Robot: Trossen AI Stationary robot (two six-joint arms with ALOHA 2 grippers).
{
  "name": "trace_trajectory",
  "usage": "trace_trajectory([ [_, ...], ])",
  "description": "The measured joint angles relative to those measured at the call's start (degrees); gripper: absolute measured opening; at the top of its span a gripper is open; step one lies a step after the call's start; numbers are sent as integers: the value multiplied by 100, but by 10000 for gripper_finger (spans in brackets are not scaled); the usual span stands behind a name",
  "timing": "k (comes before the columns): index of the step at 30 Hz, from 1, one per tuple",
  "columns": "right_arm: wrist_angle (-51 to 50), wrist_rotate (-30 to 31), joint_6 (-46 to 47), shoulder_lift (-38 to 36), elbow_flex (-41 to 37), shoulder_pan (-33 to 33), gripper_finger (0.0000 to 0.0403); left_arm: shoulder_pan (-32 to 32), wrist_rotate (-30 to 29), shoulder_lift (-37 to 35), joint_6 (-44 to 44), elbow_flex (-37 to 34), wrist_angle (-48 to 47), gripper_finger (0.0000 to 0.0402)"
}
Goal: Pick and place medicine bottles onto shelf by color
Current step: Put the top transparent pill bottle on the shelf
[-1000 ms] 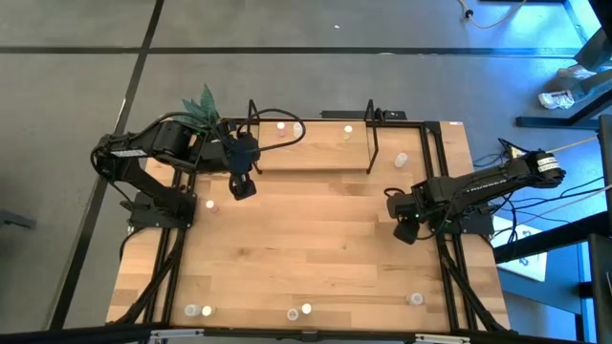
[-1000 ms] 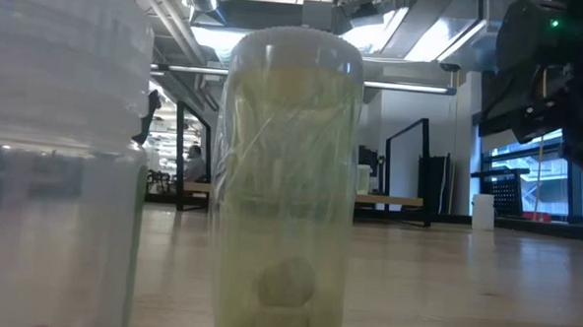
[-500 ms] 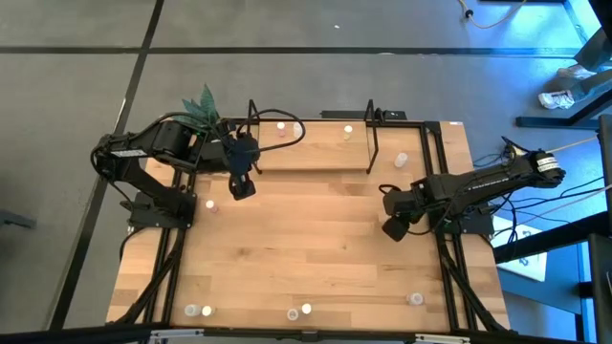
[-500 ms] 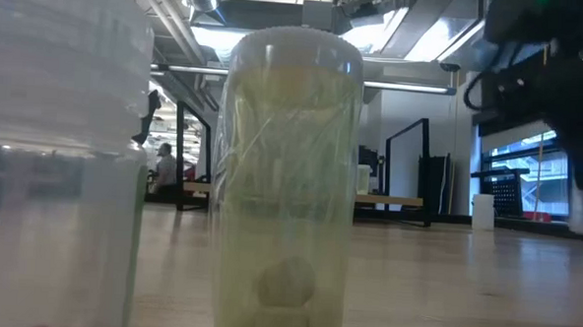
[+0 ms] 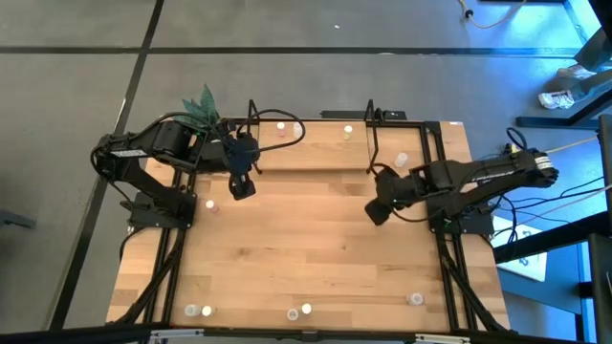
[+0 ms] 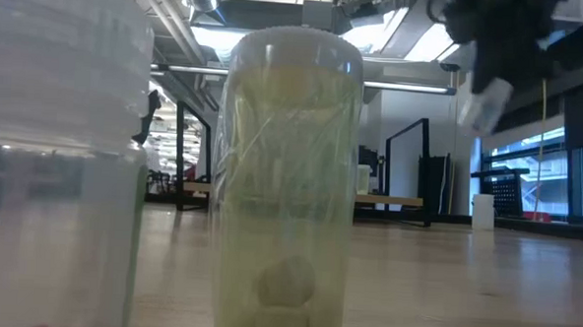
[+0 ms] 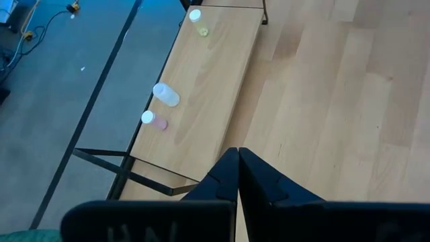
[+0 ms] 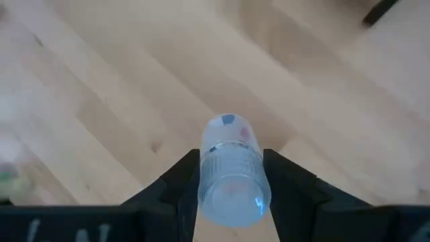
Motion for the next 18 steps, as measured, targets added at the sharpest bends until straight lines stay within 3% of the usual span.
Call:
trace_trajectory([
  [18,-925,-16,-2535,1900,3179,-1222,146,0,-2,0,-101,0,0,3],
])
